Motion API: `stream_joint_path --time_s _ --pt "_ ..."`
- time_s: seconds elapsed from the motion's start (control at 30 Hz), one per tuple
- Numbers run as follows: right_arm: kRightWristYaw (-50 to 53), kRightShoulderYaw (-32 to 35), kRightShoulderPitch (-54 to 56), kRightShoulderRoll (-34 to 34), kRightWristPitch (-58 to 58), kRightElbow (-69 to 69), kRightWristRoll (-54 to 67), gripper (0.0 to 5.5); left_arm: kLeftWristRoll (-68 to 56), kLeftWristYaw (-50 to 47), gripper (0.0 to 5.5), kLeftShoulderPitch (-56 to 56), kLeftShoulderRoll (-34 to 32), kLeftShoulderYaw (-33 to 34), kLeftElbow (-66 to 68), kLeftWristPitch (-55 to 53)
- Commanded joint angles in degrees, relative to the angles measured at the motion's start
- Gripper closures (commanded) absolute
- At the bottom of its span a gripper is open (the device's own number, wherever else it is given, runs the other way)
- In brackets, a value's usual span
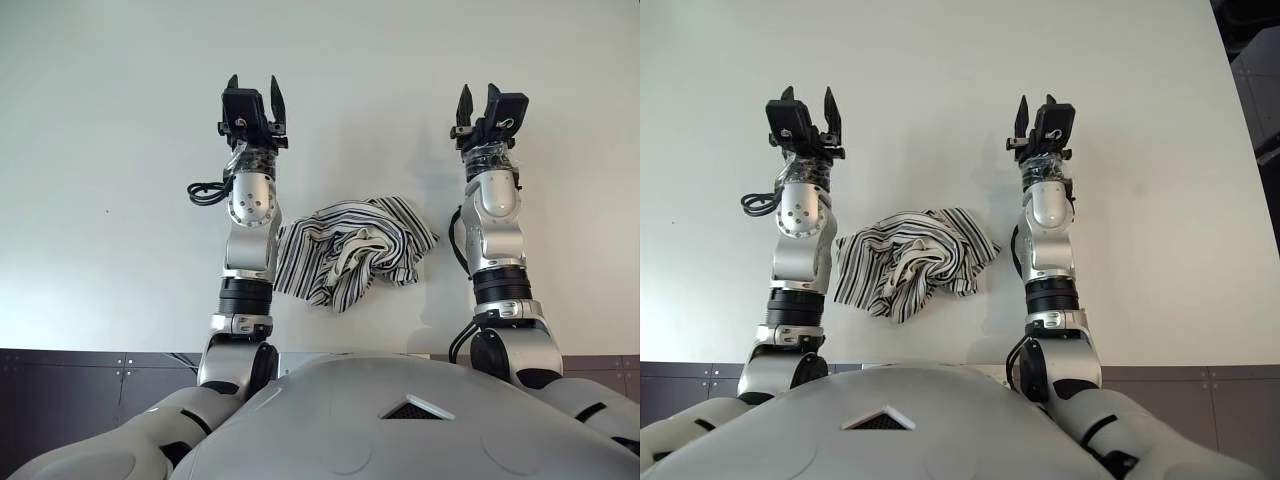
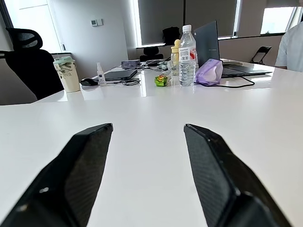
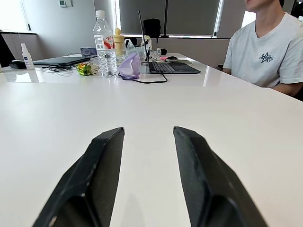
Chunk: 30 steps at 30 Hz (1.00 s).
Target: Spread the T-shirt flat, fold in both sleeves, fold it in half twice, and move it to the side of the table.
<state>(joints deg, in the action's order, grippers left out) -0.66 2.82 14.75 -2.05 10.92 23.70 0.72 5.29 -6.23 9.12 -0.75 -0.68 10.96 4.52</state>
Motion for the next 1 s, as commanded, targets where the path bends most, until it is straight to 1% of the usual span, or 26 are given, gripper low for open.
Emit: stream_joint_path --time_s 0.03,0.17,0.3,0.47,0.53,0.6,0.63,0.73,0.77,0.9,0.97,1.0 --pt "-0.7 -0.2 0.6 -0.4 -0.7 -0.2 0.0 3.59 0.5 0.2 2.72 0.1 0.1 -0.5 -0.6 -1.1" --pt "-1.7 -0.7 -1.0 -0.9 -1.8 -2.0 -0.2 3.59 0.1 1.2 2.72 -1.7 0.0 -1.2 -2.4 -1.6" --pt "-5.0 -3.3 -3.6 -2.6 -2.4 -6.4 -1.4 3.59 0.1 1.9 2.72 -4.7 0.1 -1.8 -5.7 -2.9" --pt "-6.5 -3.1 -5.0 -2.7 -4.6 -9.4 0.1 3.59 0.3 1.2 2.72 -5.3 0.2 -1.5 -6.5 -4.1" --pt "-11.4 -4.4 -6.2 -4.5 -6.0 -13.1 1.7 3.59 -0.1 2.7 2.72 -5.6 -0.8 -1.7 -8.5 -5.6" --pt "-23.3 -9.7 -8.5 -11.2 -4.2 -20.2 1.8 3.59 -0.8 6.8 2.72 -7.7 -3.9 -2.0 -15.6 -7.7" --pt "-29.2 -11.1 -10.1 -14.9 -6.2 -24.4 3.7 3.59 -2.4 10.0 2.72 -9.5 -5.7 -2.1 -20.8 -10.1" --pt "-43.6 -10.1 -15.1 -26.5 -17.1 -36.6 13.1 3.59 -7.4 20.1 2.72 -16.8 -12.9 -2.9 -36.1 -17.5" --pt "-46.3 -9.2 -16.0 -29.1 -19.6 -39.1 15.2 3.59 -8.9 22.7 2.72 -18.8 -14.8 -3.3 -39.7 -19.8" --pt "-58.3 -4.5 -15.6 -40.8 -32.3 -45.6 27.4 3.59 -16.8 36.6 2.72 -29.9 -26.1 -5.4 -50.9 -26.6" --pt "-61.1 -4.6 -14.9 -43.2 -34.9 -45.0 29.0 3.59 -17.3 40.2 2.72 -33.9 -29.8 -6.8 -52.4 -26.9" --pt "-60.2 -6.1 -14.8 -42.5 -34.3 -43.5 27.1 3.59 -16.6 41.2 2.72 -35.5 -31.1 -8.1 -52.5 -26.6"
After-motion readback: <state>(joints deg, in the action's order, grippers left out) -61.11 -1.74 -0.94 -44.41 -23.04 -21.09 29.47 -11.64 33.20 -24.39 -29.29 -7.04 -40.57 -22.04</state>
